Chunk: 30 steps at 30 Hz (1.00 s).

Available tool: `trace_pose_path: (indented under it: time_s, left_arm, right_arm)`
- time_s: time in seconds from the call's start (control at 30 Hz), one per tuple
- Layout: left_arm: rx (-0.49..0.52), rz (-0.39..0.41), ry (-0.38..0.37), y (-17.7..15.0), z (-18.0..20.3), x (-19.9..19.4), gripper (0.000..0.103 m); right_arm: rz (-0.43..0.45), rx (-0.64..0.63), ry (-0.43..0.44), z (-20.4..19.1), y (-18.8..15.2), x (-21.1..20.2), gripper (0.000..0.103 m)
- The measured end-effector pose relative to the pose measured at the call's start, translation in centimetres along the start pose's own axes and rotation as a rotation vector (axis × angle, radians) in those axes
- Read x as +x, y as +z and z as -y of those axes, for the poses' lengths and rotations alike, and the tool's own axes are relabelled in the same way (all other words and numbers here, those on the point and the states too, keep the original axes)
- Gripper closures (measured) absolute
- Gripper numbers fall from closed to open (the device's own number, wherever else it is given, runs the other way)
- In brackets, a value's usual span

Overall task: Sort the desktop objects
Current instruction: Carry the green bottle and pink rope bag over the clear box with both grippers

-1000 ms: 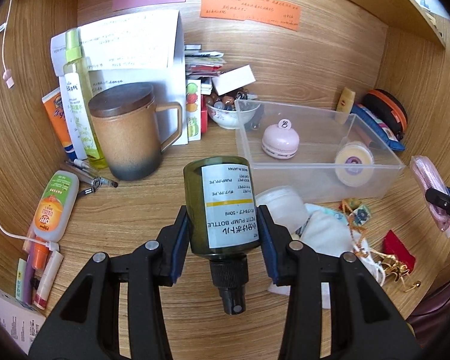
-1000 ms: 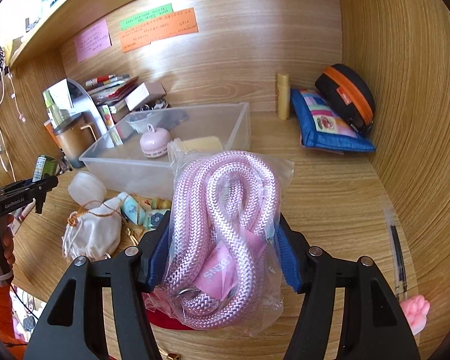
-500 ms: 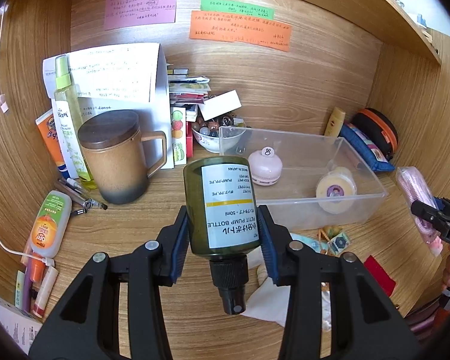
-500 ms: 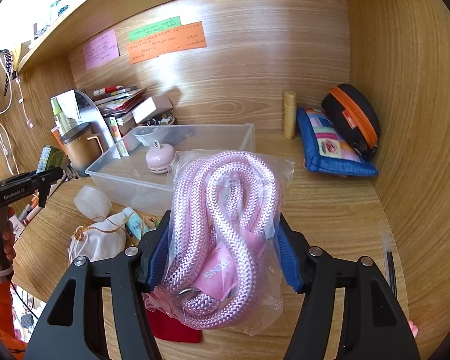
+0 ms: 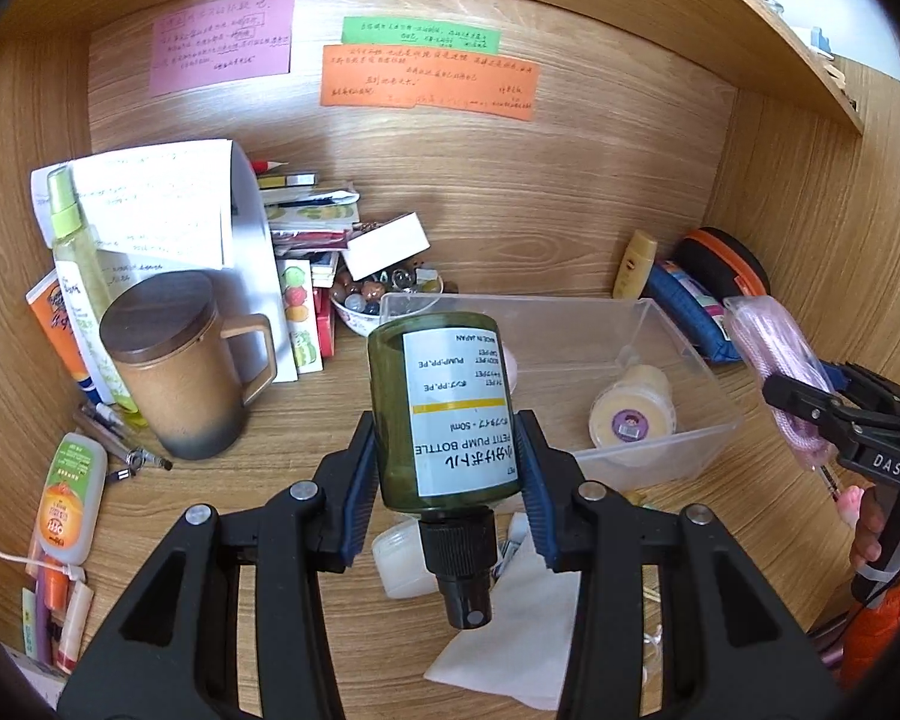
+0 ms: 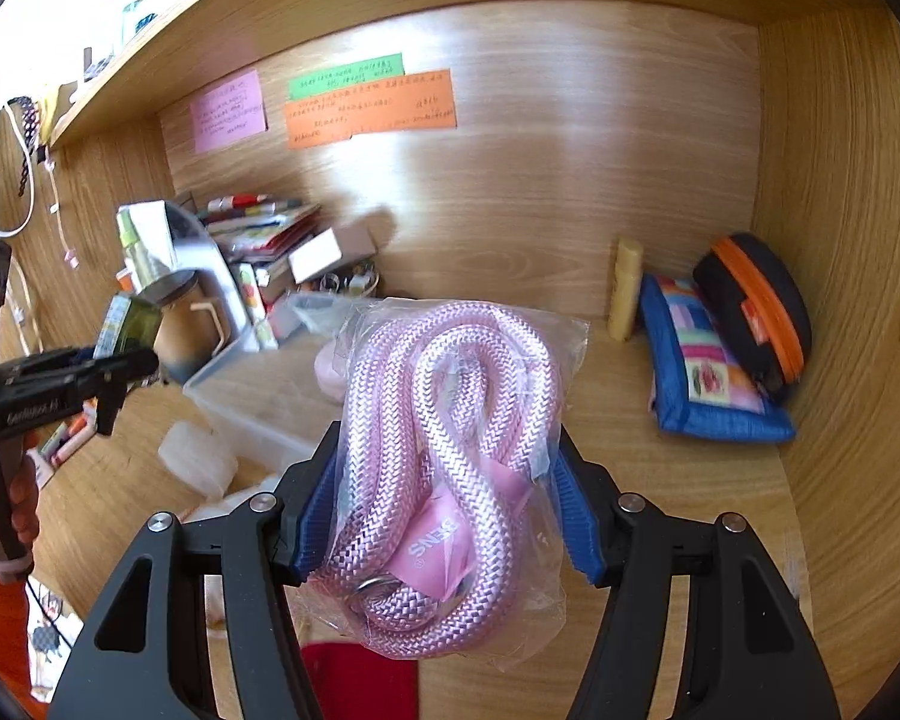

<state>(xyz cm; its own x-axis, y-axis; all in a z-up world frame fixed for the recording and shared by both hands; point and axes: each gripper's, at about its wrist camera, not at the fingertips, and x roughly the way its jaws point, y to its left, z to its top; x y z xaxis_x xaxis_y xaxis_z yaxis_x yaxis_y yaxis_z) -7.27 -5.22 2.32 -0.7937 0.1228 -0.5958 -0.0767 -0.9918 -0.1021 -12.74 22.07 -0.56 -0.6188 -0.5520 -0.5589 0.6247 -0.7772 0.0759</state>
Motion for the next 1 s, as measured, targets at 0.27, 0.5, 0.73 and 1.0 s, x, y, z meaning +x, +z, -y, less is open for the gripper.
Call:
trace_pose_path:
  time_s: [0.27, 0.5, 0.73, 1.0]
  left_arm:
    - [0.015, 0.003, -0.031, 1.7, 0.1, 0.9, 0.060]
    - [0.021, -0.002, -0.042, 3.0, -0.3, 2.1, 0.060]
    - [0.037, -0.026, -0.058, 3.4, -0.1, 3.9, 0.060]
    - [0.053, -0.046, -0.066, 3.8, -0.1, 5.8, 0.060]
  right_arm:
    - [-0.001, -0.050, 0.016, -1.1, 2.0, 1.6, 0.044]
    - [-0.005, -0.092, 0.029, -2.5, 3.1, 3.0, 0.044]
    - [-0.024, -0.121, 0.048, -3.9, 3.9, 5.0, 0.044]
    - [-0.072, -0.135, 0.064, -4.9, 4.5, 7.9, 0.044]
